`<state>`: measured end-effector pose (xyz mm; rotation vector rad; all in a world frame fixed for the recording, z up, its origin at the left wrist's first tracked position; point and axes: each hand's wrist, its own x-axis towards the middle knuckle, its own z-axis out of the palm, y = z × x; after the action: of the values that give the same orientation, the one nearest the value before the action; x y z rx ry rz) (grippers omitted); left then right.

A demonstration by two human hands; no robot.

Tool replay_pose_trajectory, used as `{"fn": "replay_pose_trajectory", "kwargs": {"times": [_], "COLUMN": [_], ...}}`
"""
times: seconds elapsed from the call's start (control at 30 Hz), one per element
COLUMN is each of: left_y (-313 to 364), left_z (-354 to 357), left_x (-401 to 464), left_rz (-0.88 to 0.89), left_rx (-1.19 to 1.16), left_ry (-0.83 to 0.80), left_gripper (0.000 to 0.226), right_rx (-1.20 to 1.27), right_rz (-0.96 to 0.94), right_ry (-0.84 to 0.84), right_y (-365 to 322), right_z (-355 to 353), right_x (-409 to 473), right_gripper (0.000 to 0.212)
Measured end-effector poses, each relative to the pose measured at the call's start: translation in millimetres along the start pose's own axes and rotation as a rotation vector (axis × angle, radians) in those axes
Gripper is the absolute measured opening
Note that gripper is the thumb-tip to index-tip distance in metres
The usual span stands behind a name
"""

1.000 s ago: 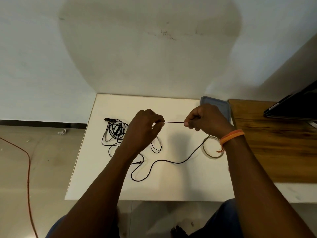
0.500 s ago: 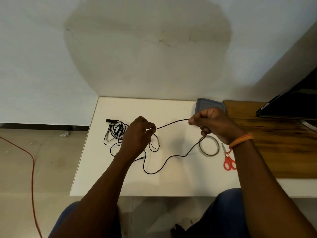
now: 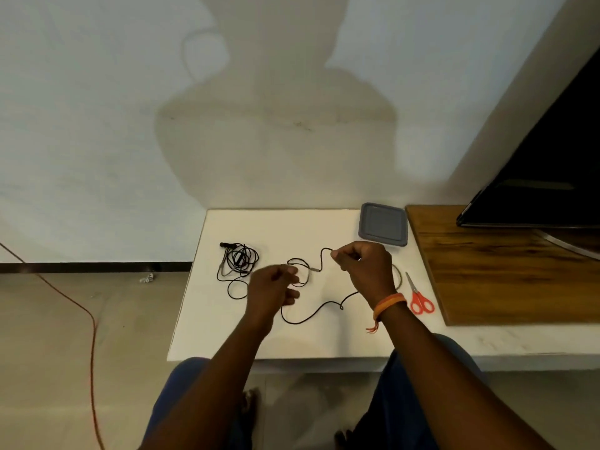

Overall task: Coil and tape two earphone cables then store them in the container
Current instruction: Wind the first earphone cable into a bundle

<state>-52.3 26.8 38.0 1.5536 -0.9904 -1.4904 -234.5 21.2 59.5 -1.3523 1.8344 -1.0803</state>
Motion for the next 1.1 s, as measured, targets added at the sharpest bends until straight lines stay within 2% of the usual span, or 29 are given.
{"fn": "replay_pose_trajectory", "kwargs": {"times": [0.1,0.27,0.43,0.67,0.8,0.9,1.03,1.1], "left_y": [0.1,-8.0,-7.1,8.7,16.2,19.3,15.1,13.7], "left_z": [12.1,26.6,34.1,33.1,31.0,34.3,38.8,40.3], "left_x": [-16.7,-6.7,27.0,79.9,88.1,81.3,73.0,70.8], "left_rz": [-0.208,-0.33,-0.298,-0.157,-0.163,-0.153,-0.244,-0.184], "left_rx": [-0.073,-0.226,-0.284,-0.358,-0.416,-0.402,-0.153,-0.116], "left_ry": [-0.128,-0.144,-0.092,0.057,0.149,0.066,-0.102,-0.154], "left_gripper": [0.029,0.031,0.014,0.013,0.012,0.021,0.055,0.053], "right_rx": [0.034,0.047,0.067,0.292,0.369,0.444,0.445,0.457], "right_rz": [0.013,0.0,0.069,0.329,0.327,0.343,0.313,0.297], "right_ry": [-0.011,-0.046,-0.118,-0.381,-0.43,-0.375,-0.253,-0.229], "right_y": [-7.8,21.2,27.3,36.0,39.9,34.4,31.8,28.9], "right_z": [10.4,29.9,39.7,33.5,26.2,22.0,24.3,25.4], "right_x": [-11.1,-35.8,-7.7,19.3,16.7,21.2,26.9,28.5], "right_gripper": [0.011,0.013,0.017,0.015,0.018,0.019,0.021,0.021]}}
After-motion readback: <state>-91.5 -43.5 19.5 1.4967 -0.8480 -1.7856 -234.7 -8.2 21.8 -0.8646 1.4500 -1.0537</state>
